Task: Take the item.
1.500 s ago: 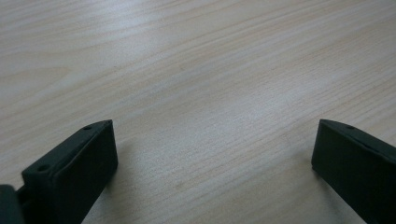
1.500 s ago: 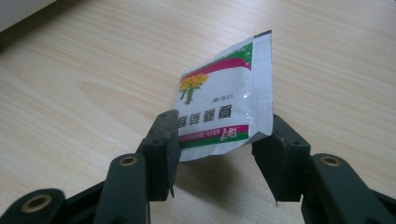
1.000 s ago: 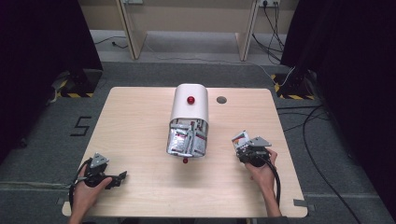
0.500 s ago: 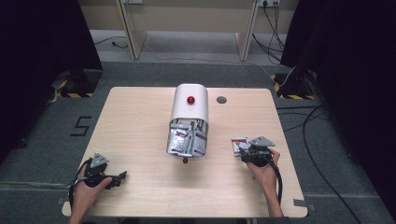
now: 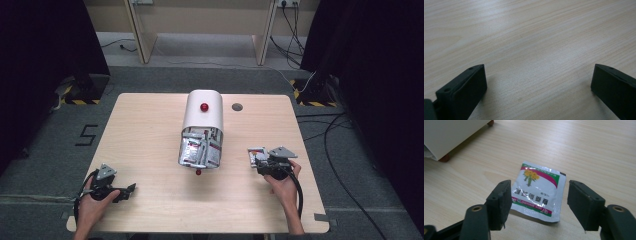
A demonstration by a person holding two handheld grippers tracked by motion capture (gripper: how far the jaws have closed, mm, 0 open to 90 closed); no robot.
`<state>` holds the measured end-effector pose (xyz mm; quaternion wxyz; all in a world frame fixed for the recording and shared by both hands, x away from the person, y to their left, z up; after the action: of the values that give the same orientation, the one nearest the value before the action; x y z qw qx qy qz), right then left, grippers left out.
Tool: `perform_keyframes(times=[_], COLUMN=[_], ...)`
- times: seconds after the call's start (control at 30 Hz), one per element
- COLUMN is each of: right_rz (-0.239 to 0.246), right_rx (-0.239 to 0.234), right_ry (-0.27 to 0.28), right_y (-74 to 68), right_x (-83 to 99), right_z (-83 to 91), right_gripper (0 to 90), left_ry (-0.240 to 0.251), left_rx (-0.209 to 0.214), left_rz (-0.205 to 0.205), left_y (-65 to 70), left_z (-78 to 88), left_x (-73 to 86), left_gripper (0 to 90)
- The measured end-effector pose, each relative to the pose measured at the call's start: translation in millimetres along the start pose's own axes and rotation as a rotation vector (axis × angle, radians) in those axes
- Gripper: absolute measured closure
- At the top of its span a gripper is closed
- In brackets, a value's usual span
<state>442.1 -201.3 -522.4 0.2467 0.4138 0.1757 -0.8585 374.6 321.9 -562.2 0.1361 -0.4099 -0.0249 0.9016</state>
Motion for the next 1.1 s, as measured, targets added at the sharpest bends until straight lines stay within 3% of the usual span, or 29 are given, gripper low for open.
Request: perform_keyframes(times=[0.2, 0.77, 1.1], right_rz=[-0.037, -0.005, 0.013], right_rx=[-0.008, -0.052, -0.078], right_ry=[0.012, 0.042, 0.052], right_y=[-5.0, -31.3, -42.2], right_x=[-2.5, -10.5, -5.3], right_z=[5.0, 18.9, 22.9], right_gripper=[29.1, 25.4, 23.8], left_ry=[0.000, 0.001, 0.001], left_rx=[0.000, 0.000, 0.000], left_rz=[0.000, 0.002, 0.001], left_y=[0.0, 0.1, 0.1], left_z=[0.0, 0.3, 0.6], left_x=[0.0, 0.4, 0.6], left_gripper=[0.0, 0.0, 0.0])
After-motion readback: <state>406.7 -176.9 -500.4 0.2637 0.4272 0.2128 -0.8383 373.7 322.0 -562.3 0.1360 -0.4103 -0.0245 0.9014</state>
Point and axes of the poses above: each handheld gripper's, and its own axes: z roughly backward along the jaws, x roughly out of its underside, y roughly to its right, the point moved 5 cm from there along -z, roughly forward along the jaws, and after that the axes turned 15 degrees about -x, right-handed, at the moved point
